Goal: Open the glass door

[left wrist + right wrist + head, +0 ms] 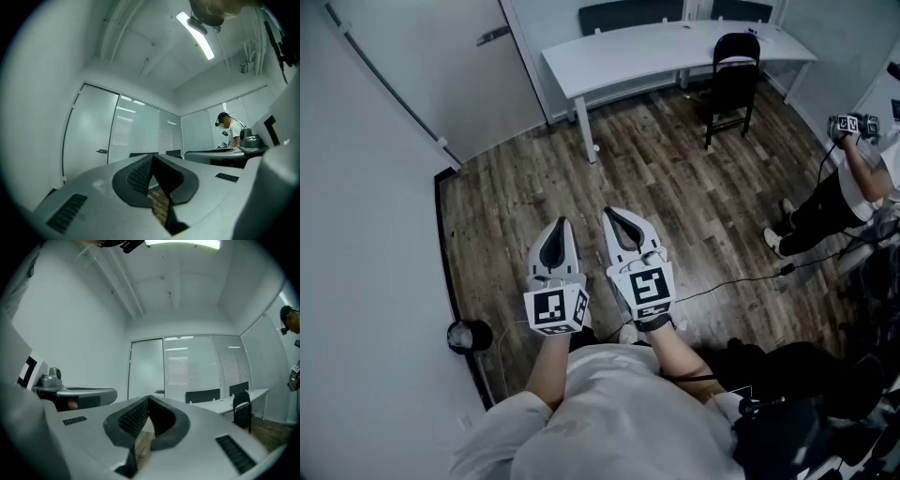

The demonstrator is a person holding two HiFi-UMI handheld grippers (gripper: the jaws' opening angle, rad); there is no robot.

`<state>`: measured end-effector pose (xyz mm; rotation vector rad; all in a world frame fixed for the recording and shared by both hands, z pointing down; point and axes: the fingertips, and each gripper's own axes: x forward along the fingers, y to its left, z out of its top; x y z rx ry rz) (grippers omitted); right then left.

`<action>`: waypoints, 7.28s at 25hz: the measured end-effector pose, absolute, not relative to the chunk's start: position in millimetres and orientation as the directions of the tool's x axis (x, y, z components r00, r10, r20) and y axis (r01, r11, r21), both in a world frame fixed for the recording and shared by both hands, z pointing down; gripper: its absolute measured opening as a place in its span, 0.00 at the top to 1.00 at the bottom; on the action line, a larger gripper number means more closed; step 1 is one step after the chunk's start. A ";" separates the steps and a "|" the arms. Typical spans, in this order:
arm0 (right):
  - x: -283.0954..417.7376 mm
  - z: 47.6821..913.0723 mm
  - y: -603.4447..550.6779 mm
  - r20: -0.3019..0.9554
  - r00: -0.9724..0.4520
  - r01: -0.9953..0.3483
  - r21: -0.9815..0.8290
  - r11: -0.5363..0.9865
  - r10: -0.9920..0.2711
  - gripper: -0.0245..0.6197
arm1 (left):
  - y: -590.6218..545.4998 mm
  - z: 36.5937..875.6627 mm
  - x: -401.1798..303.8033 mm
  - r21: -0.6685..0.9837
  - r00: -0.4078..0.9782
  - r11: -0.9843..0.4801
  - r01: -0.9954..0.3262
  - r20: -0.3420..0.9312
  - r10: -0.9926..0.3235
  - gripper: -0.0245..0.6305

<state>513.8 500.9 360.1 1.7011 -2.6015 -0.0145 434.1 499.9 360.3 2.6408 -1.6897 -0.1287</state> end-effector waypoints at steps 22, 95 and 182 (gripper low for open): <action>484.2 381.3 434.1 0.044 -0.427 -0.904 -0.039 0.425 -0.903 0.96 | 424.9 372.6 412.3 0.028 0.443 -0.445 -0.895 -0.045 -0.895 0.96; 324.4 372.2 -57.4 -0.054 -0.548 -0.832 -0.076 0.550 -0.835 0.96 | -68.7 361.9 264.7 0.049 0.383 -0.392 -0.919 -0.134 -0.914 0.96; 151.1 428.4 -777.4 0.132 -0.310 -0.949 -0.112 0.296 -0.942 0.96 | -841.4 490.7 64.3 -0.112 0.599 -0.650 -0.752 0.299 -0.743 0.89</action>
